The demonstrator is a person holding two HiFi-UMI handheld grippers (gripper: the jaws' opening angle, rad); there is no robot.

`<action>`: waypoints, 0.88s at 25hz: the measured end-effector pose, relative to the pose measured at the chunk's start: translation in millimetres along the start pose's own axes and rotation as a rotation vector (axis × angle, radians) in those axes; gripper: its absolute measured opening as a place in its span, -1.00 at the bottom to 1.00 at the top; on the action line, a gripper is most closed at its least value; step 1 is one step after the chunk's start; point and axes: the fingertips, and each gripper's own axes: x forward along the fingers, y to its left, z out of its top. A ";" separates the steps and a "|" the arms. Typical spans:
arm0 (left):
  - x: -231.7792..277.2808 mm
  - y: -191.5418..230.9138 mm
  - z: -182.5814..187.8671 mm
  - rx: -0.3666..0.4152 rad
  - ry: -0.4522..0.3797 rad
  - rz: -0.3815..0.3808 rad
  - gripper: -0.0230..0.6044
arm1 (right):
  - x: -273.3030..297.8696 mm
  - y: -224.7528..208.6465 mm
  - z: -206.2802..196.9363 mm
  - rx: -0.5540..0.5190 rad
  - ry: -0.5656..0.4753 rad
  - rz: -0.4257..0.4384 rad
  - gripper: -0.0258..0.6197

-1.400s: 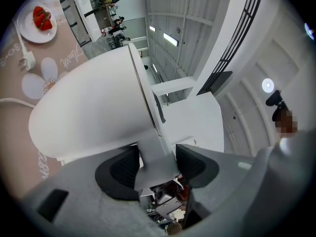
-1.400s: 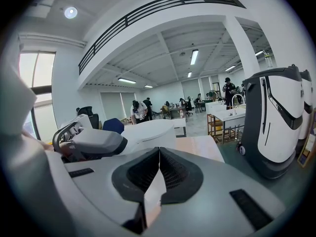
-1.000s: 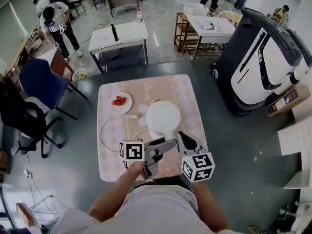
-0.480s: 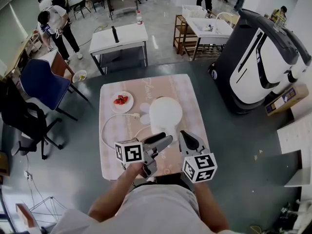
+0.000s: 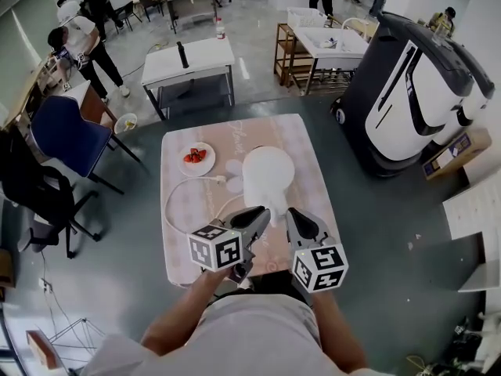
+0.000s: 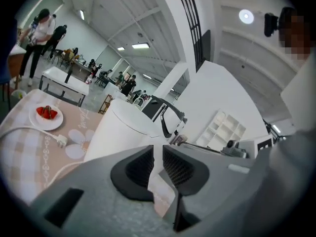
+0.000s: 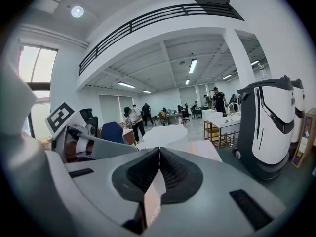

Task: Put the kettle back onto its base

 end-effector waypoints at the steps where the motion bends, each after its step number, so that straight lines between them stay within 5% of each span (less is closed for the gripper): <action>1: -1.1 -1.4 -0.8 0.021 0.003 0.007 -0.74 | -1.7 1.8 -1.3 0.000 0.002 0.000 -0.91; 9: -9.0 -9.6 -11.2 0.185 0.052 0.050 -0.91 | -10.9 16.3 -7.0 -0.009 0.007 -0.003 -0.91; 22: -11.7 -12.9 -12.0 0.189 0.055 0.042 -0.91 | -15.3 22.2 -5.9 -0.010 0.000 -0.009 -0.91</action>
